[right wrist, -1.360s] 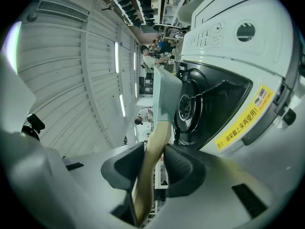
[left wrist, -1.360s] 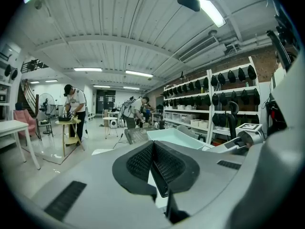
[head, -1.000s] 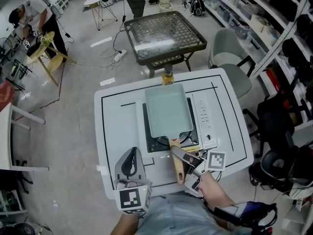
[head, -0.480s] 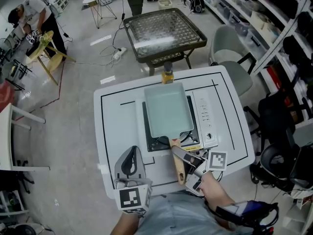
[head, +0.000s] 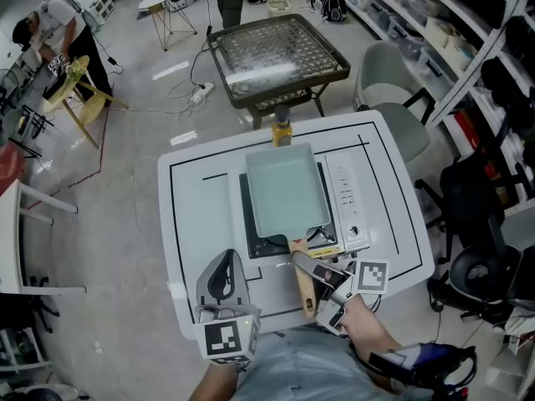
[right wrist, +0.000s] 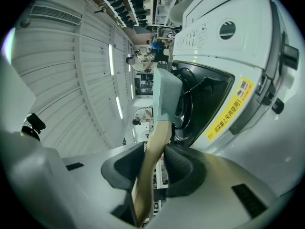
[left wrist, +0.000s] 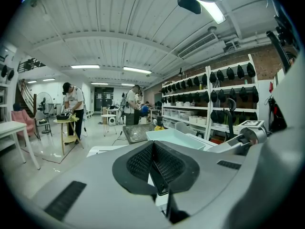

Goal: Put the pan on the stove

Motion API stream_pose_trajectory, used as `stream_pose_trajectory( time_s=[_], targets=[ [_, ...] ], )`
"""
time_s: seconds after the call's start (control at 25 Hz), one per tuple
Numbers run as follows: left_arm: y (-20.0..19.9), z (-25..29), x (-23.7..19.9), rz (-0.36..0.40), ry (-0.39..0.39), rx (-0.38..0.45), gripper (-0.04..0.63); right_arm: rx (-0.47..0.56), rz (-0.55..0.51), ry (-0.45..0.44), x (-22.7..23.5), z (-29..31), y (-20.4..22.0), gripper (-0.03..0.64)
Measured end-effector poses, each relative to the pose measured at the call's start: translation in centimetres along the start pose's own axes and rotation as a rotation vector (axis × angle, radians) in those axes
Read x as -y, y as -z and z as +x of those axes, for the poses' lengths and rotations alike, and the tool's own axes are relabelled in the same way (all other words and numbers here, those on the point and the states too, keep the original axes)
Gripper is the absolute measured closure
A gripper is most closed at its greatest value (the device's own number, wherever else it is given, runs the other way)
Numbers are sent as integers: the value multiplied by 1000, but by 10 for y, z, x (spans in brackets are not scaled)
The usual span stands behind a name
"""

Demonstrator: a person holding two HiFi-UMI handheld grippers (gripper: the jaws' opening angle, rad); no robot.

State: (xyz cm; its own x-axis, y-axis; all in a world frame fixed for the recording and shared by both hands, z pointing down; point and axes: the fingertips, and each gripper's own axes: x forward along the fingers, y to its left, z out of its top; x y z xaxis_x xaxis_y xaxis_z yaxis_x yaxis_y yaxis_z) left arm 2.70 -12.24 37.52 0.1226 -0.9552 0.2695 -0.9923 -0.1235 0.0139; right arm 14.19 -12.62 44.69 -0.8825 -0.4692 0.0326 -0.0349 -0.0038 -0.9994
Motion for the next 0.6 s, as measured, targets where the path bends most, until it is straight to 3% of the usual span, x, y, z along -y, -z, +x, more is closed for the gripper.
stream_pose_trajectory(
  time_s=[0.6],
  targets=[
    [2,-5,4,-4,11,-12,577,1,1,-7,4,-4,6,466]
  ],
)
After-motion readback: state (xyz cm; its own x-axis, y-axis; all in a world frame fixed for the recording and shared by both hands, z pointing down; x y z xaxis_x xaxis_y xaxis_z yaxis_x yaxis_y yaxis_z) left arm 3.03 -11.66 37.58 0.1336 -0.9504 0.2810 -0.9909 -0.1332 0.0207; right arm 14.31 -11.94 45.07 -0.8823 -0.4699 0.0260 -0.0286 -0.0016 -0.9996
